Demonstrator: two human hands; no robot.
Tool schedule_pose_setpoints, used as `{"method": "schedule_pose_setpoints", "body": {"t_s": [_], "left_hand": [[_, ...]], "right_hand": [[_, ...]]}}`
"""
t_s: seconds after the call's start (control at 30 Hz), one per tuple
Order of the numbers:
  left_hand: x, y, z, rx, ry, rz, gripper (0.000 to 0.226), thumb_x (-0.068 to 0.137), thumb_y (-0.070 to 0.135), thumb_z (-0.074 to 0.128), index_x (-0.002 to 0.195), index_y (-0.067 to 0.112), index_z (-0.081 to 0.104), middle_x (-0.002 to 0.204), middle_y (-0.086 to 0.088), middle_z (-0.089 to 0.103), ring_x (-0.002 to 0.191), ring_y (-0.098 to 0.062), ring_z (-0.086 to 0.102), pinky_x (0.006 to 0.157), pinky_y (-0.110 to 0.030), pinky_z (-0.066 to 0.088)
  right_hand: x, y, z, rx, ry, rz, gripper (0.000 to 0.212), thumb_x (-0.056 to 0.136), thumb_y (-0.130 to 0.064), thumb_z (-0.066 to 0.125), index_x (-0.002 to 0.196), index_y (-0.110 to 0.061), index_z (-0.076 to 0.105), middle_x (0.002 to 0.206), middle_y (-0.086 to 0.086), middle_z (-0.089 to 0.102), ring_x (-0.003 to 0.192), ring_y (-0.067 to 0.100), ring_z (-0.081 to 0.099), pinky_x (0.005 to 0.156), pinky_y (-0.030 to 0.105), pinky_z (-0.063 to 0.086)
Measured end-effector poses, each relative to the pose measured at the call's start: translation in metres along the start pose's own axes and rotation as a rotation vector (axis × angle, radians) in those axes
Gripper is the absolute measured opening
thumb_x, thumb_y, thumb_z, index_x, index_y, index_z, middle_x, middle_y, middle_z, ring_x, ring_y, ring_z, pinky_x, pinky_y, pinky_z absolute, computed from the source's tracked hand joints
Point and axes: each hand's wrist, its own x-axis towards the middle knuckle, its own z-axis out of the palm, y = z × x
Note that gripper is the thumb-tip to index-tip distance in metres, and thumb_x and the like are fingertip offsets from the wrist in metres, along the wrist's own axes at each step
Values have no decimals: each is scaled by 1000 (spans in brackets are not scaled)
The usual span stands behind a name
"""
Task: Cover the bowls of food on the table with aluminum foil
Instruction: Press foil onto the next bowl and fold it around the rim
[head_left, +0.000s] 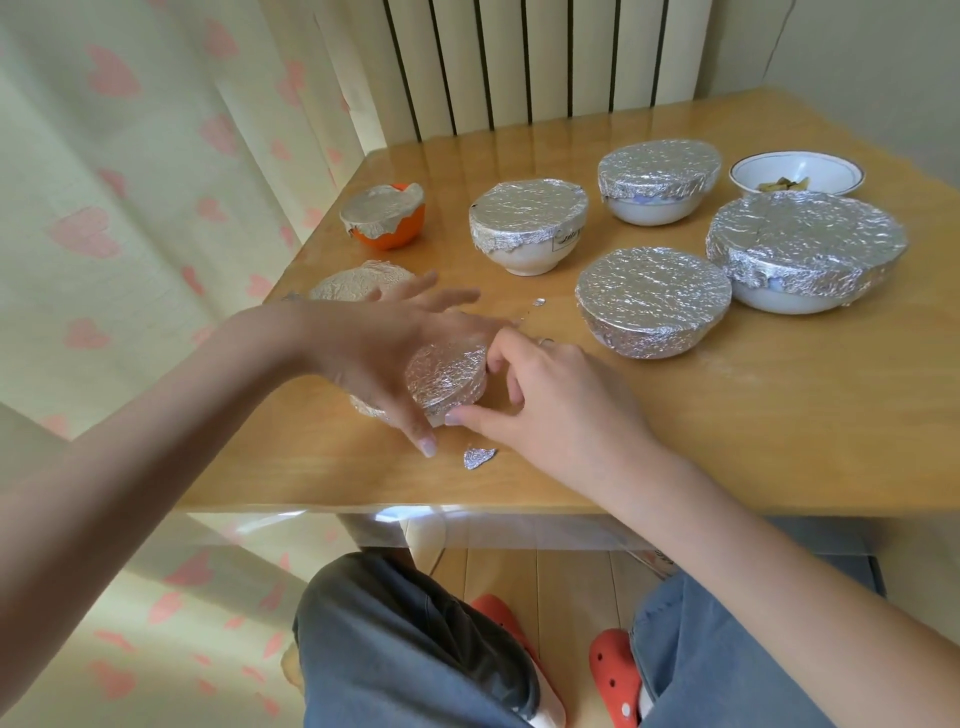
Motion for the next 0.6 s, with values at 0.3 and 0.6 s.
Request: {"method": "schedule_pose_setpoints", "body": {"t_s": [0.3, 0.6], "left_hand": [[5, -3, 3, -82, 0, 111, 77, 61, 52, 85, 109, 74, 28, 148, 22, 14, 138, -2, 10, 114, -35, 21], [8, -7, 6, -94, -10, 100, 71, 61, 51, 85, 110, 71, 38, 134, 32, 11, 135, 3, 6, 110, -33, 21]], "right_hand": [[14, 9, 5, 147, 17, -47, 25, 79, -42, 71, 79, -23, 55, 74, -5, 64, 76, 20, 60, 64, 33, 46], [36, 18, -9, 199, -111, -112, 31, 67, -40, 82, 64, -18, 61, 59, -11, 57, 60, 8, 53, 59, 32, 45]]}}
